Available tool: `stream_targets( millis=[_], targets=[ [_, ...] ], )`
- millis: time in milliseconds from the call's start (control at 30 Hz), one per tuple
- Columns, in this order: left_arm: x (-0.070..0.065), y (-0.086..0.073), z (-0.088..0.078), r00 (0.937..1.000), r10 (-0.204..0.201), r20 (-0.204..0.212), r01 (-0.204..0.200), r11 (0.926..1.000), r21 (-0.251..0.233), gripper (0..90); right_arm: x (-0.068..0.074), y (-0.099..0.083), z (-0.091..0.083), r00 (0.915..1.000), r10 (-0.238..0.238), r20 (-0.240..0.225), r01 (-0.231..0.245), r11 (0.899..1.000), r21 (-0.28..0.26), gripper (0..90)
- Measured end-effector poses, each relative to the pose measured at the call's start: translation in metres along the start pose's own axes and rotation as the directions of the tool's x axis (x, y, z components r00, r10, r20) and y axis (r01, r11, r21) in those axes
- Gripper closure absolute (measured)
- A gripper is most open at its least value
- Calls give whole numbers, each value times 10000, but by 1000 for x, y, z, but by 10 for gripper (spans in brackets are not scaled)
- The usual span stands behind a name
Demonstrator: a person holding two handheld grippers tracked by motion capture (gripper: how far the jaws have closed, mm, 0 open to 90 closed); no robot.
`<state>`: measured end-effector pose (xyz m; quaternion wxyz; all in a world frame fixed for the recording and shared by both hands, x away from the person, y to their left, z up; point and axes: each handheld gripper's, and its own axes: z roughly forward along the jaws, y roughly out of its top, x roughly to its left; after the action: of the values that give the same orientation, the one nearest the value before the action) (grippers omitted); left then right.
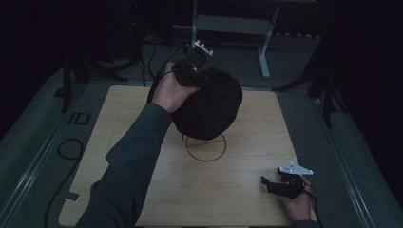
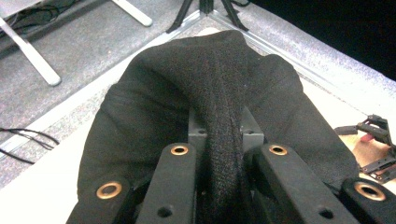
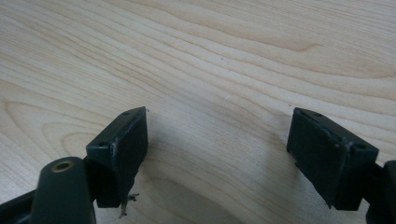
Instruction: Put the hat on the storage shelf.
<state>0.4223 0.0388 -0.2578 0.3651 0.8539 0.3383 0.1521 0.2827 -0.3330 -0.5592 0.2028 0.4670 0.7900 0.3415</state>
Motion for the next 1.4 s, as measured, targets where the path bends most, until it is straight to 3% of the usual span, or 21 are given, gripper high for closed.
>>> stream_targets(
  millis=[733, 800, 900, 967, 1400],
  targets=[
    [0, 5, 28, 9999, -96, 29, 95, 9994, 325, 782, 0, 0, 0, 10000, -9, -6, 9, 10000, 0, 199],
    [1, 4, 31, 9999, -159, 0, 159, 9997, 181, 729, 0, 0, 0, 10000, -11, -6, 11, 10000, -3, 200],
    [3, 2, 27, 9974, -484, 531, 516, 9969, -592, 526, 0, 0, 0, 10000, -9, -9, 9, 10000, 0, 199],
    [4, 1, 26, 9979, -493, 412, 517, 9969, -593, 458, 0, 0, 0, 10000, -19, -11, 19, 10000, -1, 199],
    [26, -24, 13, 9910, -1202, 580, 1252, 9880, -908, 412, 0, 0, 0, 10000, -19, -8, 19, 10000, 3, 198]
  ],
)
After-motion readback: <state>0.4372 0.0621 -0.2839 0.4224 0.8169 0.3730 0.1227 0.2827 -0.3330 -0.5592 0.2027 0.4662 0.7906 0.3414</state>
